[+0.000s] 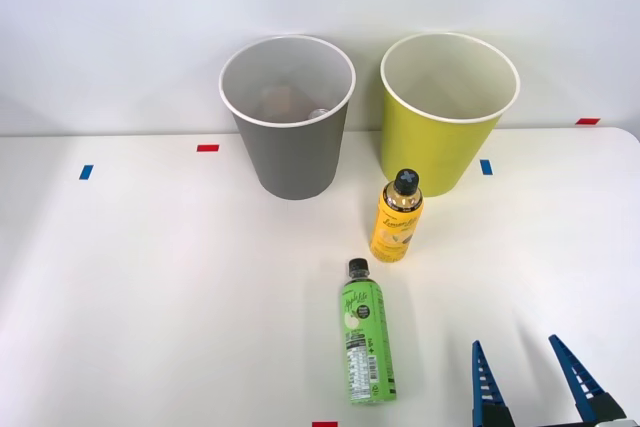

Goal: Put cans in the gray bin, plastic bottles in the light green bin

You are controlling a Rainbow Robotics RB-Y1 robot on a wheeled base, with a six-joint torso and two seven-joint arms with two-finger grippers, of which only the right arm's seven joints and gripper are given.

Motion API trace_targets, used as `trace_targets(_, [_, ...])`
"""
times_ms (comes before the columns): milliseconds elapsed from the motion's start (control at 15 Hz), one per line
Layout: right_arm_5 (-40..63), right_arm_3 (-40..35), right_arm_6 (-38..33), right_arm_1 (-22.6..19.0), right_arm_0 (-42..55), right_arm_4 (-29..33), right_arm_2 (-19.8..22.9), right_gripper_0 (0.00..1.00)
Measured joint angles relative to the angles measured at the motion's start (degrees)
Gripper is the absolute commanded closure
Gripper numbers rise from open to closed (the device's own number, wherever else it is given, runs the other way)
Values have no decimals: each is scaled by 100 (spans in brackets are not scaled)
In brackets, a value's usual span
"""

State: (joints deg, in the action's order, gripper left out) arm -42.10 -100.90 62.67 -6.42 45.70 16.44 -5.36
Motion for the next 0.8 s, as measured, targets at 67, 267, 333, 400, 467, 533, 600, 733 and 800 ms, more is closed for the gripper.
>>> trace_targets(67, [0,0,0,0,0,0,0,0])
trace_targets(267, [0,0,0,0,0,0,0,0])
trace_targets(333, [0,0,0,0,0,0,0,0])
trace_targets(400, [0,0,0,0,0,0,0,0])
trace_targets(467, [0,0,0,0,0,0,0,0])
trace_targets(533, [0,0,0,0,0,0,0,0])
trace_targets(600, [0,0,0,0,0,0,0,0])
trace_targets(733, [0,0,0,0,0,0,0,0])
trace_targets(800, [0,0,0,0,0,0,0,0])
